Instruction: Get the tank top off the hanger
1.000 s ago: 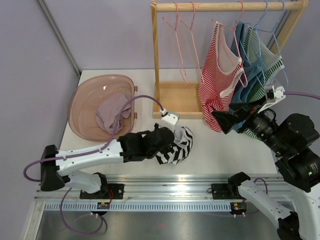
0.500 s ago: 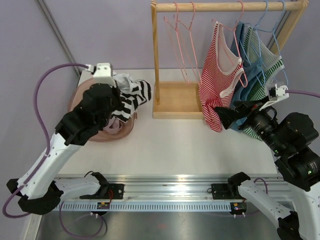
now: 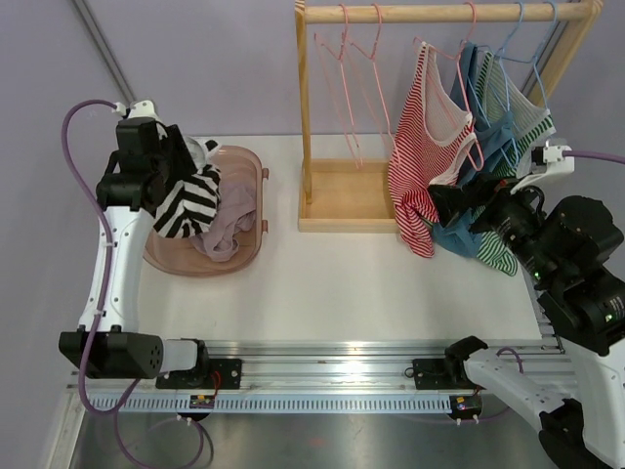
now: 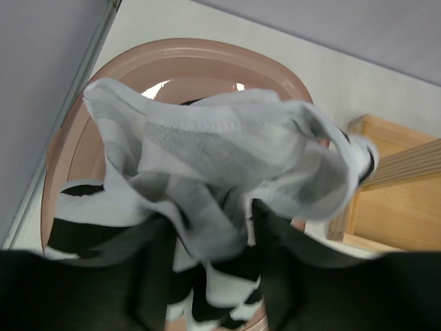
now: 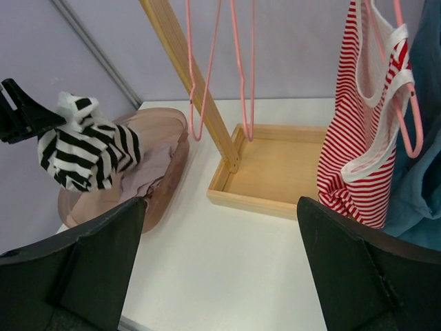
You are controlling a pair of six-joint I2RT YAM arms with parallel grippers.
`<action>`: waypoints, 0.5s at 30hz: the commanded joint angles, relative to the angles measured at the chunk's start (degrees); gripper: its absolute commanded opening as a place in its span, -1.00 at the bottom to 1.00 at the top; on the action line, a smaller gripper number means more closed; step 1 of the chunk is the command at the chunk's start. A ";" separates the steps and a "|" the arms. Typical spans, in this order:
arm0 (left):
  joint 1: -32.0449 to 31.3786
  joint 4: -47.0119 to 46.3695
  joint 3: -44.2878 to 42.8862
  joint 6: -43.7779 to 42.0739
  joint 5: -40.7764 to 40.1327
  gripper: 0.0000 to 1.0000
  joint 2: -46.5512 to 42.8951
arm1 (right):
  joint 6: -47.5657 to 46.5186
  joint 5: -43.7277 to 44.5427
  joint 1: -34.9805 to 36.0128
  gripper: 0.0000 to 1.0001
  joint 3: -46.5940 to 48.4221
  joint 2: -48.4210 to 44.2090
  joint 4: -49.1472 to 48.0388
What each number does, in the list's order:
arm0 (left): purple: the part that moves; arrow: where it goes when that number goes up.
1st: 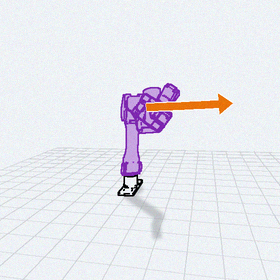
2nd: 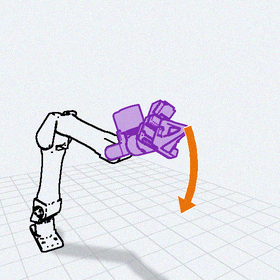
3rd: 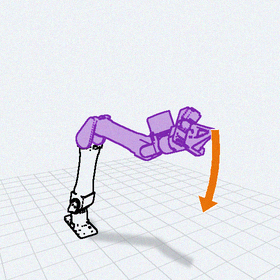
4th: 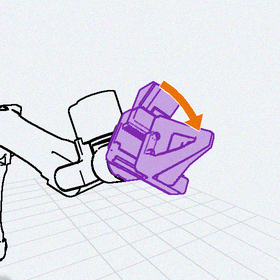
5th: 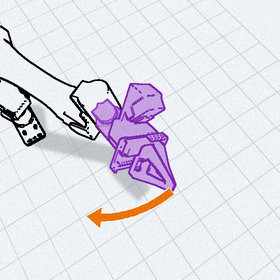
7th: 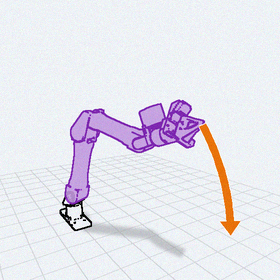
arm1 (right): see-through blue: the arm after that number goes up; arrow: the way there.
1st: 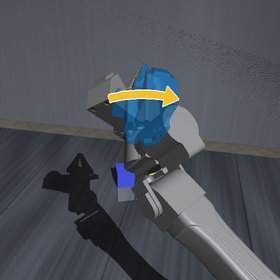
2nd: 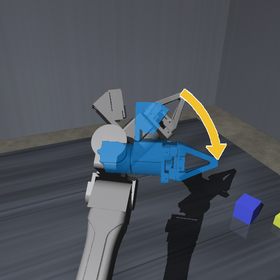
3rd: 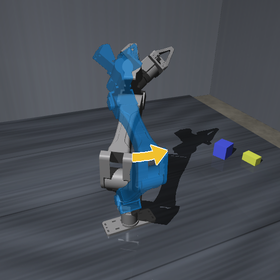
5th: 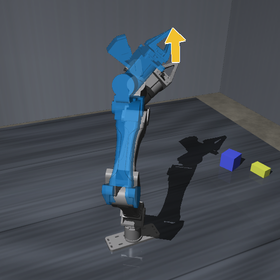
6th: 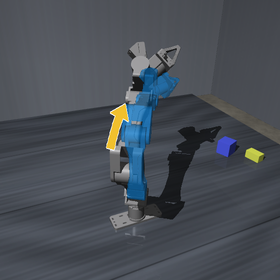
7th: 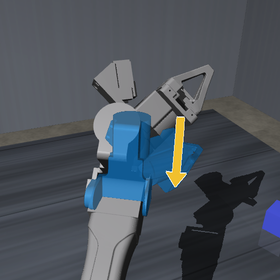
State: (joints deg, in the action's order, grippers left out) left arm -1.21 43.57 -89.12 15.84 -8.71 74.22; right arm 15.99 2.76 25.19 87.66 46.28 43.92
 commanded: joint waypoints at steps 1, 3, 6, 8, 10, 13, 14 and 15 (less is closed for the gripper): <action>1.21 -4.37 -0.97 -0.10 8.45 0.30 0.31 | -1.40 4.18 0.39 0.99 4.18 3.54 1.69; 3.41 -3.76 -0.88 0.25 8.36 0.98 1.37 | -2.10 5.84 0.30 0.99 6.38 6.09 3.01; 3.76 -3.23 -0.18 0.51 10.99 0.98 0.41 | -2.80 9.26 0.30 0.99 9.45 9.70 4.85; 3.50 -3.84 0.79 0.43 14.49 0.98 -0.82 | -3.68 10.50 0.30 0.99 12.27 12.59 6.17; 1.67 -3.50 1.93 -0.28 14.87 0.98 -2.75 | -4.82 12.34 0.30 0.99 14.81 14.44 6.88; -5.87 -1.66 0.89 -1.15 12.15 0.98 -4.08 | -6.49 15.07 0.21 0.99 17.80 17.87 7.76; -7.82 -0.43 0.53 -1.51 10.14 0.98 -4.34 | -6.93 16.12 0.21 0.99 18.68 19.53 7.93; -9.67 0.28 0.27 -1.34 9.07 0.98 -4.60 | -7.54 16.65 0.12 0.99 19.73 20.42 8.02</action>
State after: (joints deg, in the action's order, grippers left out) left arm -5.89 43.27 -87.50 15.99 1.06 72.34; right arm 11.53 14.48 25.17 103.57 64.73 50.98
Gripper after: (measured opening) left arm 0.987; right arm 0.993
